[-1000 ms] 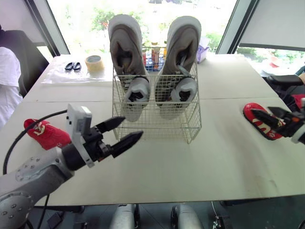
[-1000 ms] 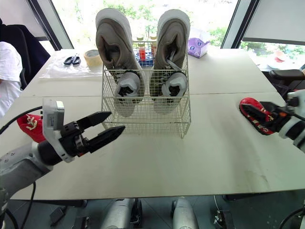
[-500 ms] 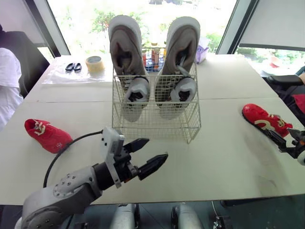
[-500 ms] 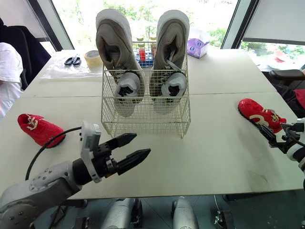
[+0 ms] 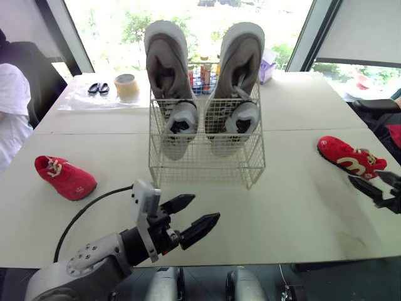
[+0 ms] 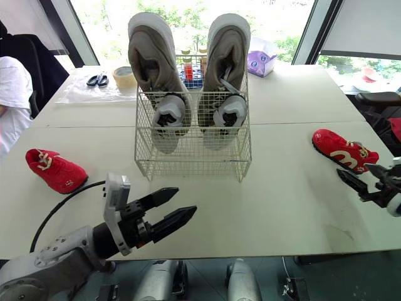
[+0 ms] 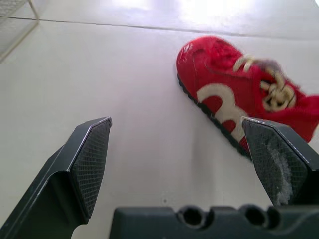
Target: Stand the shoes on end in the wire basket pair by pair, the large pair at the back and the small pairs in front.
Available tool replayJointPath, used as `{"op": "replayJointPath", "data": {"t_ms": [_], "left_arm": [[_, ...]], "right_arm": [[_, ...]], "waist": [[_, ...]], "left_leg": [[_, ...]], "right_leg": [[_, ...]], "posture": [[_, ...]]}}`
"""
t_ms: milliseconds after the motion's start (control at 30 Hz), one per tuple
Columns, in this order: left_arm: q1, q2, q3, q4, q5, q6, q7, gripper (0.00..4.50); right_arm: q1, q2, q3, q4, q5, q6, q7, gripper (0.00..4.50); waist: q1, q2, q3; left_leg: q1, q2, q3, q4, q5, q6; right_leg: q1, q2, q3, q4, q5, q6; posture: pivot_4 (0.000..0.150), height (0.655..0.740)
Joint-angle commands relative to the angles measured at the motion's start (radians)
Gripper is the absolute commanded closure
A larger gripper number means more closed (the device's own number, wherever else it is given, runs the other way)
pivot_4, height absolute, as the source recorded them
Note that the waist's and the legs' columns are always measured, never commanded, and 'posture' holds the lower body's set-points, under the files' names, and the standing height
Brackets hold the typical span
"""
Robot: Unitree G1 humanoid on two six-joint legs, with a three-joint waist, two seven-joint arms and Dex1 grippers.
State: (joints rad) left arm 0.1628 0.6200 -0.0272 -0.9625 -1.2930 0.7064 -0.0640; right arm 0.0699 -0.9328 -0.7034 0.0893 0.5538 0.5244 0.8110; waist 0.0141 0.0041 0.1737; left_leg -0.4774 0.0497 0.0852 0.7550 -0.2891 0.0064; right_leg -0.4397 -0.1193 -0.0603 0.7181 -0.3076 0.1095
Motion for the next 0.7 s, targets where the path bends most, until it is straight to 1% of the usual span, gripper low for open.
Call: {"op": "replayJointPath", "data": {"t_ms": [33, 133, 200, 333, 433, 533, 700], "left_arm": [[0.002, -0.001, -0.023, -0.033, -0.003, -0.019, -0.002, 0.06], [0.005, 0.012, -0.024, -0.035, -0.010, -0.018, -0.002, 0.06], [0.006, 0.032, -0.009, -0.030, -0.024, -0.017, -0.008, 0.06], [-0.006, 0.070, 0.014, -0.018, -0.036, -0.016, -0.006, 0.06], [-0.008, 0.081, 0.022, -0.018, -0.048, -0.021, 0.004, 0.06], [0.017, 0.095, 0.031, -0.028, -0.045, -0.021, 0.017, 0.06], [0.050, 0.085, 0.011, -0.047, -0.015, -0.031, 0.037, 0.06]], "right_arm": [[-0.006, -0.069, -0.068, 0.050, -0.036, -0.052, 0.026, 0.00], [-0.038, -0.128, -0.029, 0.164, -0.084, -0.109, 0.062, 0.00], [-0.105, -0.165, 0.047, 0.280, -0.120, -0.167, 0.113, 0.00], [-0.354, -0.203, 0.204, 0.562, -0.212, -0.288, 0.160, 0.00], [-0.476, -0.216, 0.285, 0.711, -0.270, -0.362, 0.204, 0.00], [-0.547, -0.229, 0.370, 0.763, -0.329, -0.447, 0.267, 0.00], [-0.639, -0.247, 0.464, 0.794, -0.389, -0.464, 0.343, 0.00]], "waist": [[0.000, 0.000, 0.000], [-0.001, 0.000, 0.000], [-0.002, 0.000, 0.000], [-0.015, 0.003, -0.001], [-0.010, 0.006, 0.000], [-0.004, 0.006, 0.000], [-0.003, 0.007, 0.000]], "left_leg": [[0.000, 0.000, 0.000, 0.000, 0.000, 0.000], [0.000, 0.000, 0.000, 0.000, 0.000, 0.000], [0.000, 0.000, 0.000, 0.000, 0.000, 0.000], [0.001, 0.000, 0.001, 0.000, 0.000, 0.000], [0.000, 0.000, 0.001, -0.001, 0.000, 0.000], [0.000, 0.000, 0.001, -0.001, 0.001, -0.001], [0.000, 0.000, 0.002, 0.000, 0.001, -0.002]], "right_leg": [[0.000, 0.000, 0.000, 0.000, 0.000, 0.000], [0.000, 0.000, 0.000, 0.000, 0.000, 0.000], [0.000, 0.000, 0.000, 0.000, 0.000, 0.000], [-0.001, 0.000, 0.000, 0.000, -0.001, -0.001], [-0.001, 0.000, 0.001, 0.000, -0.001, -0.001], [-0.002, 0.000, 0.001, 0.000, -0.001, -0.001], [-0.002, 0.000, 0.001, 0.000, -0.001, -0.001]], "posture": [[0.150, 0.6675], [0.150, 0.6675], [0.150, 0.6675], [0.150, 0.6675], [0.150, 0.6675], [0.150, 0.6675], [0.150, 0.6675]]}}
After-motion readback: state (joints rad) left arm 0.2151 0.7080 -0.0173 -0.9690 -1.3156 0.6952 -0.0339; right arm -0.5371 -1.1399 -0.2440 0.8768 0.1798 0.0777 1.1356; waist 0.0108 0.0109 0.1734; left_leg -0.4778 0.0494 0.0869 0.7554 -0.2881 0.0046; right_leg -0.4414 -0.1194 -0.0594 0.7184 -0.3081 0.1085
